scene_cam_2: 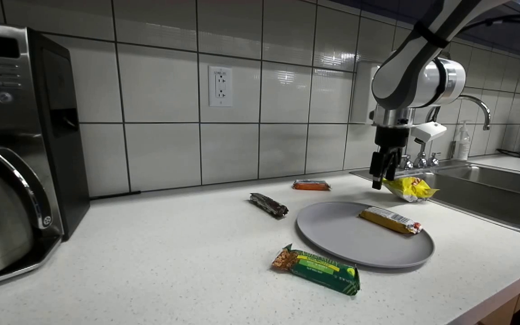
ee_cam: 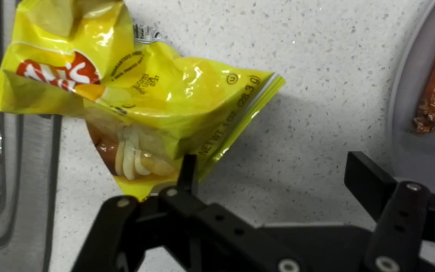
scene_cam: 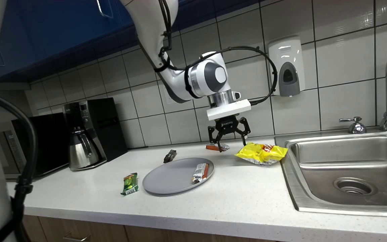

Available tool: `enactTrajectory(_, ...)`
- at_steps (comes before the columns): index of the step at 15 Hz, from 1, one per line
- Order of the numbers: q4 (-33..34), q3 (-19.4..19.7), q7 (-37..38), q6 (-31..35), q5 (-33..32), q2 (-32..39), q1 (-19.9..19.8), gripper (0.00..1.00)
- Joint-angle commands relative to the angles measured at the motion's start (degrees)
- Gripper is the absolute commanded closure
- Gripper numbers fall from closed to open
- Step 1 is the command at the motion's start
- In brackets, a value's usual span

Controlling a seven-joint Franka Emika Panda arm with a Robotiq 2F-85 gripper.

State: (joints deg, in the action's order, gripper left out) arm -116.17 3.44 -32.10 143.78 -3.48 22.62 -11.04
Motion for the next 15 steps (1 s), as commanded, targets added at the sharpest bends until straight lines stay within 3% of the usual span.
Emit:
enactTrajectory(1,0.07,-0.70,0.36,-0.17,-0.48,-0.05,-0.66,0.00)
enactTrajectory(15,6.00,-3.51,-6.70,-1.76,-0.31,2.66,-1.07,0.00)
